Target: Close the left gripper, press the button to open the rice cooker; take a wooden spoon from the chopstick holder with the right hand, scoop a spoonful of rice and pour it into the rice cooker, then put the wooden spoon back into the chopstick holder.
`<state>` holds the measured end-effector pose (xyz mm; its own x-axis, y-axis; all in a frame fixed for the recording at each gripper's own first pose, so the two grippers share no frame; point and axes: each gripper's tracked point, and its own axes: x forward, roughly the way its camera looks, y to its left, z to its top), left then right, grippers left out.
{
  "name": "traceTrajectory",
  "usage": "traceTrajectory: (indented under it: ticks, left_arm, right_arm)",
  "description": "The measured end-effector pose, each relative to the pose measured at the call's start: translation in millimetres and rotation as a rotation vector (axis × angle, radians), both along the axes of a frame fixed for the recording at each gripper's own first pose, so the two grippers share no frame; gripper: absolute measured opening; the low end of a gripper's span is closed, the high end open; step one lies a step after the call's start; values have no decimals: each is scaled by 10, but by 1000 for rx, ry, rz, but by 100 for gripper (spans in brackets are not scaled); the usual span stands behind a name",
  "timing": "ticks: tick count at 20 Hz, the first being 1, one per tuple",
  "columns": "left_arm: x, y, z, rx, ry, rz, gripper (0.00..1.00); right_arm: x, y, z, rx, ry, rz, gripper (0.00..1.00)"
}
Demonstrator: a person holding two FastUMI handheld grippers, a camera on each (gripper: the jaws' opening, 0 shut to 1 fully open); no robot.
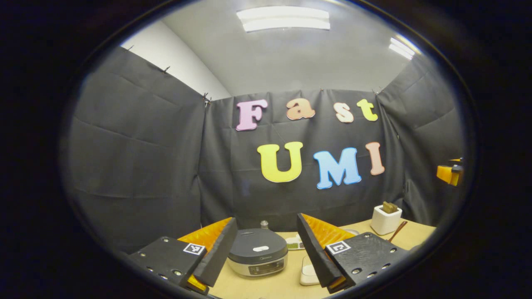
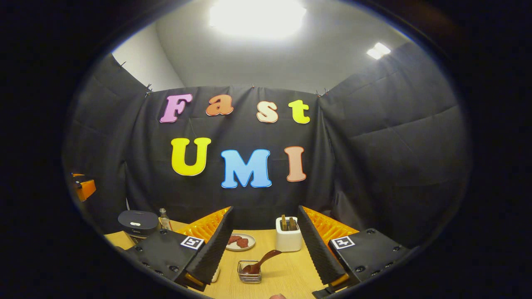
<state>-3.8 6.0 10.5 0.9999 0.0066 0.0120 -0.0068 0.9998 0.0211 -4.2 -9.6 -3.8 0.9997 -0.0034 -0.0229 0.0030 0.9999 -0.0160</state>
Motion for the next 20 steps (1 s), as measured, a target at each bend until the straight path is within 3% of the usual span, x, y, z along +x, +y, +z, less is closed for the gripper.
traceTrajectory:
  ticks: [20]
  left_arm:
    - [27, -187, 26, -1, 16, 30, 90]
  right_arm:
    - [104, -253, -61, 2, 7, 25, 95]
